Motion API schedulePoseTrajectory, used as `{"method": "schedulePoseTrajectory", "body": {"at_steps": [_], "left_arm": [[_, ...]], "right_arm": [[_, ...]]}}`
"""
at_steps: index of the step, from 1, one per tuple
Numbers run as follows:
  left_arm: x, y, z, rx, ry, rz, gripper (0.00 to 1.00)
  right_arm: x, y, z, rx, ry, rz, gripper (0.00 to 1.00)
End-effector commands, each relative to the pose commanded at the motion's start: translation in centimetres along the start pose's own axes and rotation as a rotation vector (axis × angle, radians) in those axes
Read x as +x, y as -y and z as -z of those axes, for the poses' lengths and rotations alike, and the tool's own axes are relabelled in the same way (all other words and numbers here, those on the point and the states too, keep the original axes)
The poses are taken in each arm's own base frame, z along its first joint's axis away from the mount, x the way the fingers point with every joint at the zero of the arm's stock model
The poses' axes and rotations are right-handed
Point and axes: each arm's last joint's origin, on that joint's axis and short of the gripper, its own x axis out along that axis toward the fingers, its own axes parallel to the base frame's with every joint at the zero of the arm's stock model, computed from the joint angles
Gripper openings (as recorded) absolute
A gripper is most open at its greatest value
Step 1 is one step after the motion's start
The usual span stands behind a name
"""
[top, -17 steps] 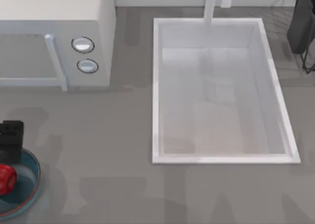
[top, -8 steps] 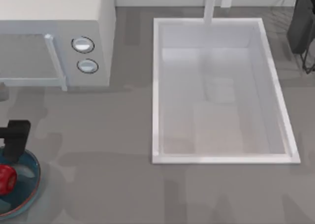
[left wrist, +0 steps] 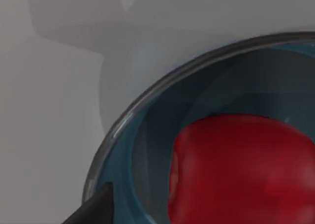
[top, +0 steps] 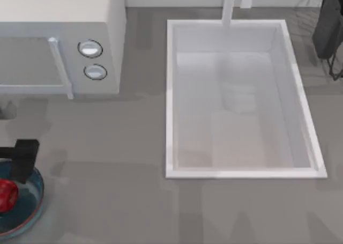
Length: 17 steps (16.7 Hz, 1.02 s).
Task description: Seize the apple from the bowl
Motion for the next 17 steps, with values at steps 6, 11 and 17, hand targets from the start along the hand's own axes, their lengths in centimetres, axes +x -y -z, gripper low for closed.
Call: {"method": "schedulePoseTrajectory", "body": {"at_steps": [6,11,17], "left_arm": [[6.5,-0.1,0.0,-0.003,0.019,-0.001,1.0],[7.7,-0.1,0.3,-0.003,0.006,0.0,1.0],[7.7,-0.1,0.3,-0.003,0.006,0.0,0.62]], "right_arm": [[0.0,0.0,0.0,0.0,0.0,0.0,1.0],[0.0,0.0,0.0,0.0,0.0,0.0,1.0],[0.0,0.0,0.0,0.0,0.0,0.0,1.0]]}}
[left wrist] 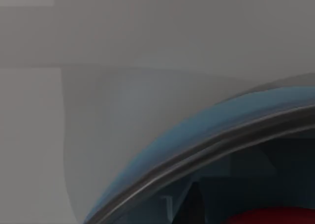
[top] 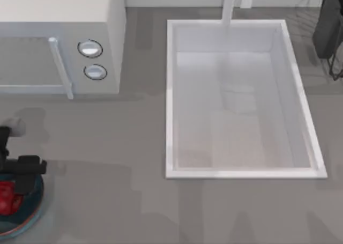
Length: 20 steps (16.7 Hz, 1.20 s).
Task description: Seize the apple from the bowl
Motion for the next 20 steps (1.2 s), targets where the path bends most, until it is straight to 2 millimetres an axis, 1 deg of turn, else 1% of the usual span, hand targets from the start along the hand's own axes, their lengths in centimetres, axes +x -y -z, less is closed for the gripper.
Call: {"method": "schedulePoseTrajectory", "body": {"at_steps": [8,9,16,17,19,20], "left_arm": [[0.0,0.0,0.0,0.0,0.0,0.0,0.02],[0.0,0.0,0.0,0.0,0.0,0.0,0.0],[0.0,0.0,0.0,0.0,0.0,0.0,0.0],[-3.1,0.1,0.1,0.001,0.047,0.023,0.0],[-3.4,0.1,-0.1,0.001,0.045,0.023,0.0],[-3.8,0.1,-0.4,0.001,0.043,0.023,0.0]], "right_arm": [[0.0,0.0,0.0,0.0,0.0,0.0,1.0],[0.0,0.0,0.0,0.0,0.0,0.0,1.0],[0.0,0.0,0.0,0.0,0.0,0.0,1.0],[0.0,0.0,0.0,0.0,0.0,0.0,1.0],[0.0,0.0,0.0,0.0,0.0,0.0,1.0],[0.0,0.0,0.0,0.0,0.0,0.0,1.0]]}}
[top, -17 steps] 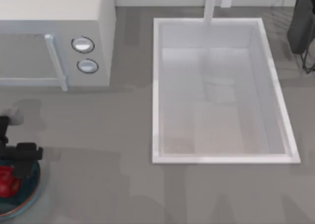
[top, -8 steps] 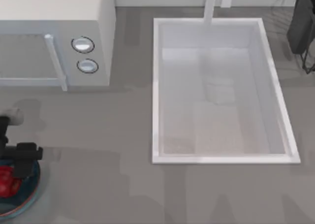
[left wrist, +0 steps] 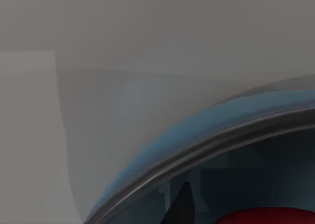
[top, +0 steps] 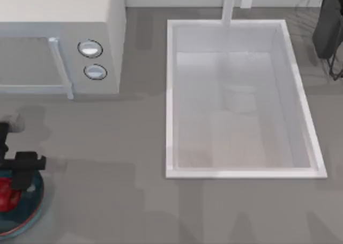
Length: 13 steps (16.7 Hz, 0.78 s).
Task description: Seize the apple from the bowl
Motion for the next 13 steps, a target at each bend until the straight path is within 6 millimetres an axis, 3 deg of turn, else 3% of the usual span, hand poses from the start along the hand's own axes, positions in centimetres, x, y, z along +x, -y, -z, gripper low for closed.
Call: {"method": "schedulePoseTrajectory", "body": {"at_steps": [3,7,11,13], "left_arm": [[-2.7,0.0,-1.7,0.0,-0.009,0.001,0.0],[-9.8,0.1,-3.7,0.0,-0.023,0.001,0.0],[-18.1,0.3,-3.1,0.0,-0.033,0.002,0.0],[-21.3,0.4,-2.1,0.0,-0.019,0.001,0.0]], "right_arm": [[0.0,0.0,0.0,0.0,0.0,0.0,1.0],[0.0,0.0,0.0,0.0,0.0,0.0,1.0],[0.0,0.0,0.0,0.0,0.0,0.0,1.0],[0.0,0.0,0.0,0.0,0.0,0.0,1.0]]}}
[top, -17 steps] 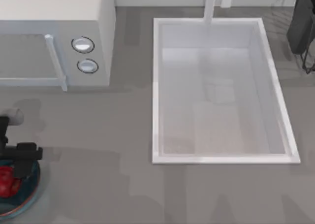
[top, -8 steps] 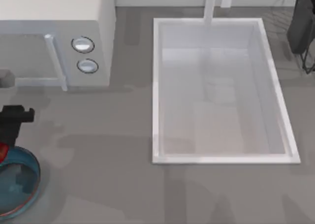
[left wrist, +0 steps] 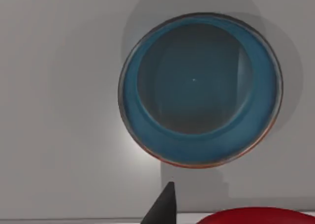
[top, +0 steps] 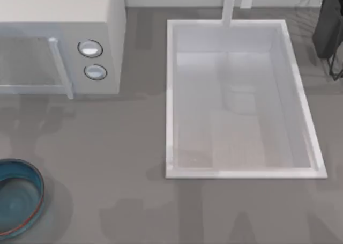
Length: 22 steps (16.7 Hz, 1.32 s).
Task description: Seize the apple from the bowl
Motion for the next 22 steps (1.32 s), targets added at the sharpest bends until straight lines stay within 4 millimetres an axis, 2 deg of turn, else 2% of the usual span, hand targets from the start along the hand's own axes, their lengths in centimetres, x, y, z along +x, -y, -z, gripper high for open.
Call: {"method": "schedulePoseTrajectory", "body": {"at_steps": [2,4,9,12,15,18,20,22], "left_arm": [[-2.1,0.1,1.0,0.0,0.015,-0.001,0.0],[-3.0,0.1,1.6,0.0,0.024,-0.001,0.0],[-2.9,0.1,1.4,-0.003,0.021,-0.002,0.0],[-2.7,1.7,-0.5,-0.003,0.018,-0.001,0.0],[-1.7,5.7,-4.5,-0.003,0.009,-0.001,0.0],[2.0,12.4,-9.2,-0.002,-0.033,-0.015,0.0],[4.8,17.5,-10.9,-0.001,-0.045,-0.026,0.0],[6.9,22.0,-11.2,0.0,-0.038,-0.028,0.0]], "right_arm": [[0.0,0.0,0.0,0.0,0.0,0.0,1.0],[0.0,0.0,0.0,0.0,0.0,0.0,1.0],[0.0,0.0,0.0,0.0,0.0,0.0,1.0],[0.0,0.0,0.0,0.0,0.0,0.0,1.0],[0.0,0.0,0.0,0.0,0.0,0.0,1.0],[0.0,0.0,0.0,0.0,0.0,0.0,1.0],[0.0,0.0,0.0,0.0,0.0,0.0,1.0],[0.0,0.0,0.0,0.0,0.0,0.0,1.0]]}}
